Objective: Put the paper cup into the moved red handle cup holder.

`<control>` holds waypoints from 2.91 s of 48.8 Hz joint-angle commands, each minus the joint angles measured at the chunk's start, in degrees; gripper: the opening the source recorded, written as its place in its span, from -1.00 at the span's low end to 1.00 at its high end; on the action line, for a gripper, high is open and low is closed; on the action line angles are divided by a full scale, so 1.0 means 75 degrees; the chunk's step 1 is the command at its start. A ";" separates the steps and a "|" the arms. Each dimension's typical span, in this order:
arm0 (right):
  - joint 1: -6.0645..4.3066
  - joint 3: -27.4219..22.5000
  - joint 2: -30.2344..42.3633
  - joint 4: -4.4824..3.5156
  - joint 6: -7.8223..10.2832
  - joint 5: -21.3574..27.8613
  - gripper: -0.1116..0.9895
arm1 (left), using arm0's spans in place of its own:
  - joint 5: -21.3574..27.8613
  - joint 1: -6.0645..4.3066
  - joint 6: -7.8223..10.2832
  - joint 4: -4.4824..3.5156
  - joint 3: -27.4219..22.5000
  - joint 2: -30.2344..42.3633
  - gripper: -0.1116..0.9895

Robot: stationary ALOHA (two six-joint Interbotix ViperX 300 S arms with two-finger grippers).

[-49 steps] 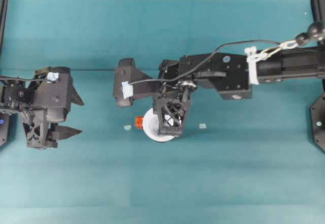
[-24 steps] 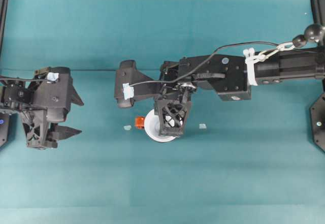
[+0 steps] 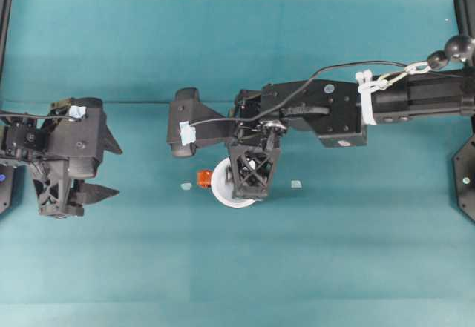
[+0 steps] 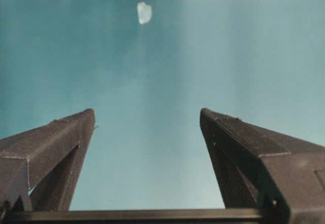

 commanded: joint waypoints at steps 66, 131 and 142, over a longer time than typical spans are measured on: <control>0.0047 0.1348 -0.3879 -0.0410 0.0094 0.0047 0.65 | -0.0047 -0.0012 -0.0012 0.0012 -0.0059 -0.0035 0.88; 0.0035 0.4699 -0.6961 -0.0387 0.0609 -0.3727 0.65 | -0.0047 0.0000 -0.0141 0.0012 -0.0035 -0.0059 0.88; 0.0035 0.4734 -0.6961 -0.0387 0.0609 -0.3715 0.65 | -0.0047 -0.0012 -0.0141 0.0012 -0.0035 -0.0059 0.88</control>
